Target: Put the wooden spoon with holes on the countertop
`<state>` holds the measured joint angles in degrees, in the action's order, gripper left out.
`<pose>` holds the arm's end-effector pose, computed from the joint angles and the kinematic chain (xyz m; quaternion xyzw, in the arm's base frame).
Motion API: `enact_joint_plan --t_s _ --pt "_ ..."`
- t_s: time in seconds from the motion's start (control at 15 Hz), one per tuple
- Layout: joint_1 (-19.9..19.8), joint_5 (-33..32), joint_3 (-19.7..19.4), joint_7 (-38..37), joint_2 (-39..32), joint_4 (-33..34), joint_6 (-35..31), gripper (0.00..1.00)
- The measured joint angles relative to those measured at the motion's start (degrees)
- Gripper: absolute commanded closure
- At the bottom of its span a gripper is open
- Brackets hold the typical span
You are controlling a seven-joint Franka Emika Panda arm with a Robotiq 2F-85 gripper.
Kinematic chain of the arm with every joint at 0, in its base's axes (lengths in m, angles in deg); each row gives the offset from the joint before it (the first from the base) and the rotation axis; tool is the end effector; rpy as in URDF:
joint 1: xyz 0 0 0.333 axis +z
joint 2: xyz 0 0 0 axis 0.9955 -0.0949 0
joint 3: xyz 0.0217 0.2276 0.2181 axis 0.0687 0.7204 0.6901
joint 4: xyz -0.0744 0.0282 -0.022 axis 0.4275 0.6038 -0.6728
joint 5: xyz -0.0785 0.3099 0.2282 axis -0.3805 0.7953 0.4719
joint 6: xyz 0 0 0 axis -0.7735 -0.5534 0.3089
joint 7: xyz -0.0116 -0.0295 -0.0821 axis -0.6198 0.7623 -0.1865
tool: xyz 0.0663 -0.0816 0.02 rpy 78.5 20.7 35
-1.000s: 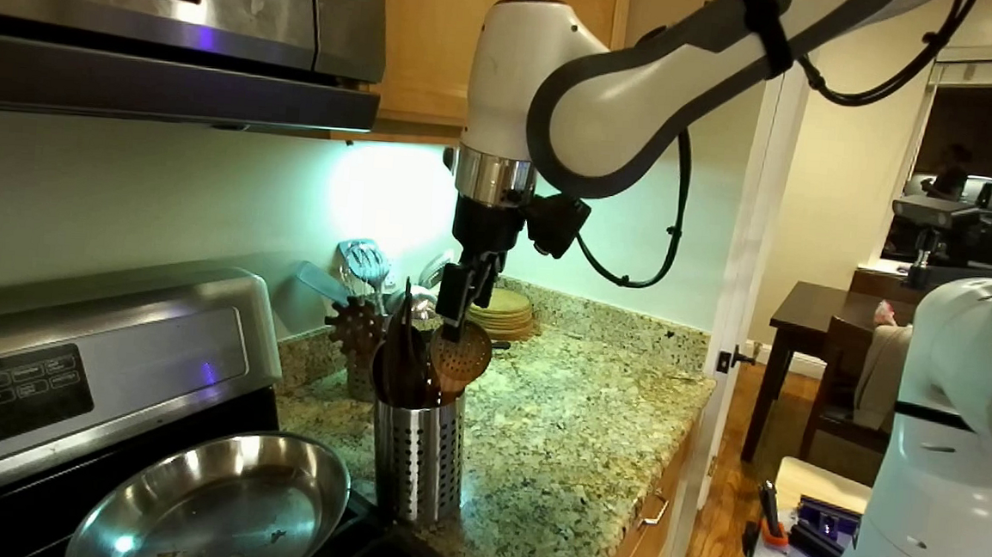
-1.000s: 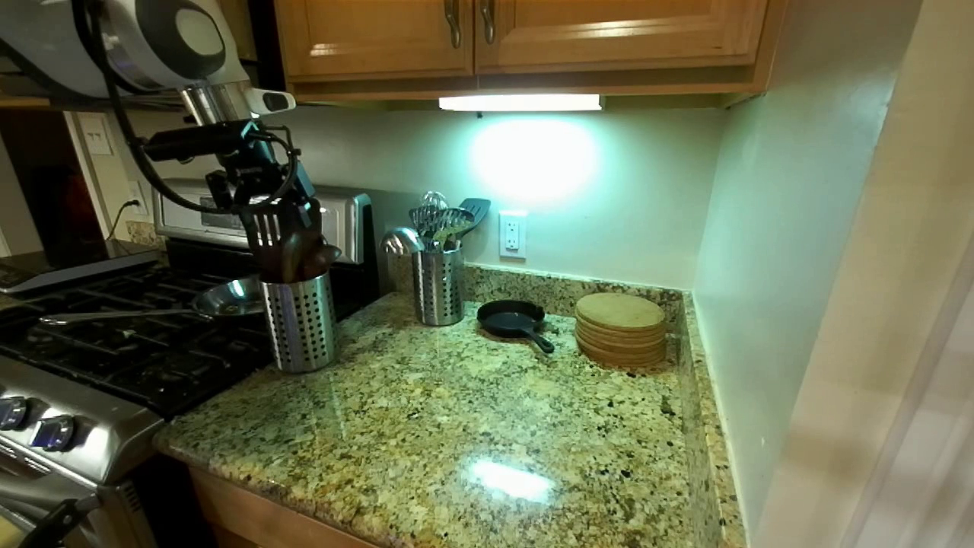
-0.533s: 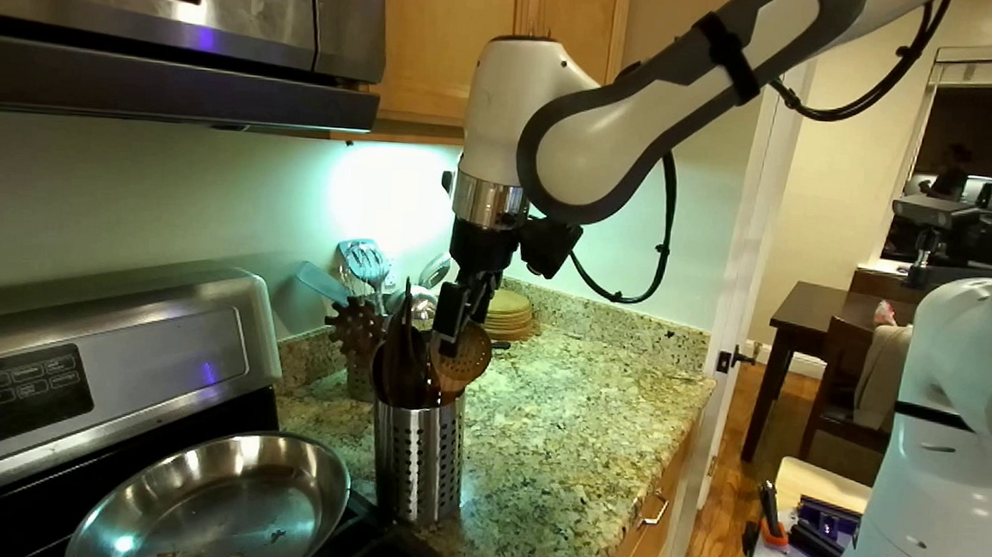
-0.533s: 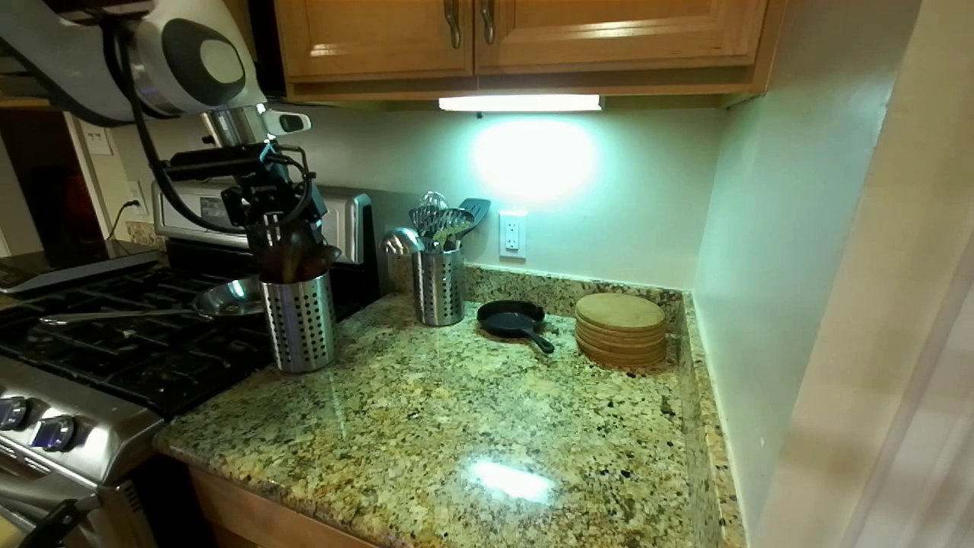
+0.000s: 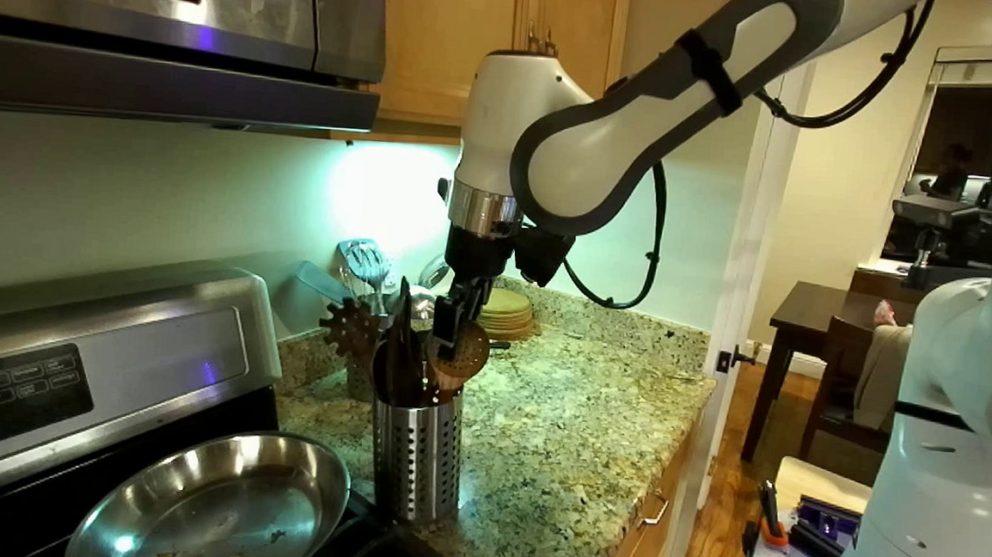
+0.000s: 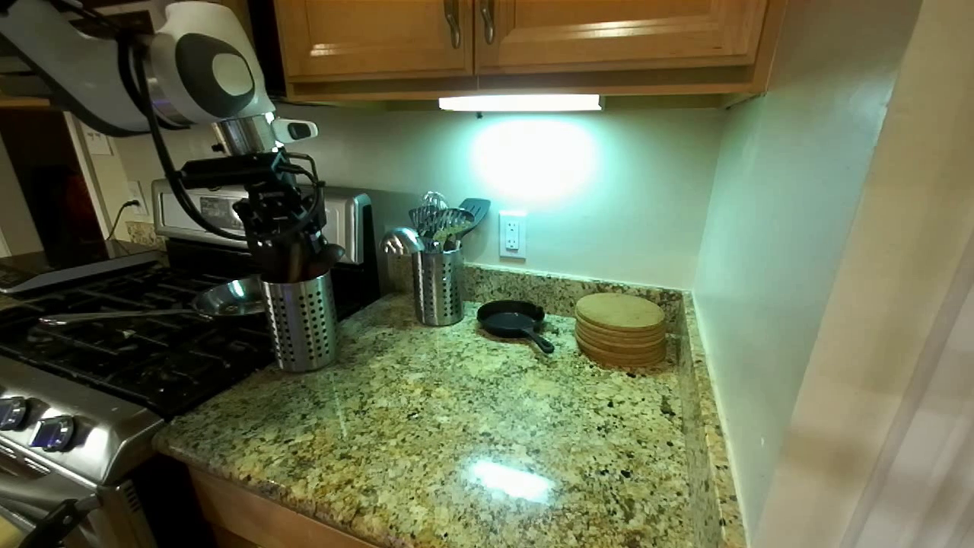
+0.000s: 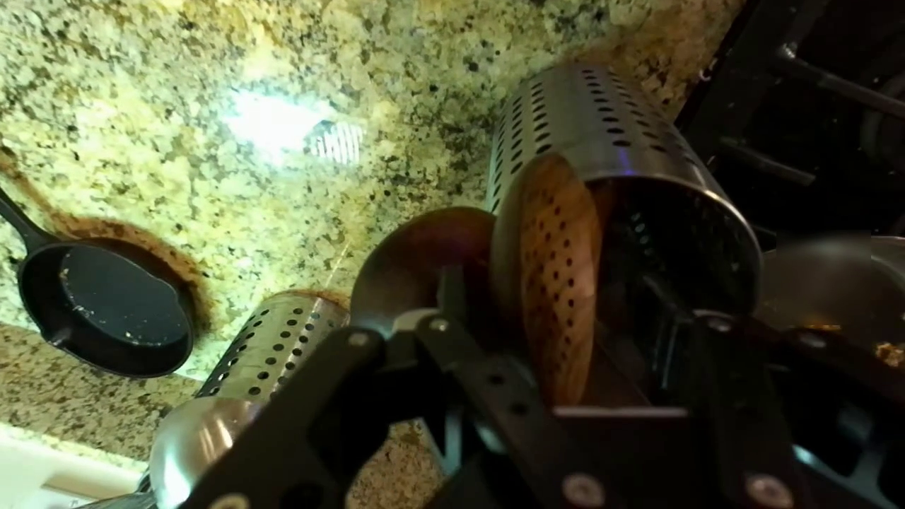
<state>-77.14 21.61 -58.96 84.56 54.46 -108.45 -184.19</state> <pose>0.4746 0.1450 0.3918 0.9768 0.1704 0.1241 0.0368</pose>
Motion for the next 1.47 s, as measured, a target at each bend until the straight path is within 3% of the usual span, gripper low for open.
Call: enact_joint_plan --t_s 0.2,0.33,0.73,1.47 --pt "0.02 0.0 0.01 0.02 0.0 0.0 -0.01 0.89" --pt "0.02 0.0 0.01 0.02 0.0 0.0 -0.01 0.94" --pt "0.18 -0.45 0.85 0.02 0.87 0.68 1.71 0.9" --pt "0.89 -0.13 1.21 0.17 6.99 4.3 14.76 0.91"
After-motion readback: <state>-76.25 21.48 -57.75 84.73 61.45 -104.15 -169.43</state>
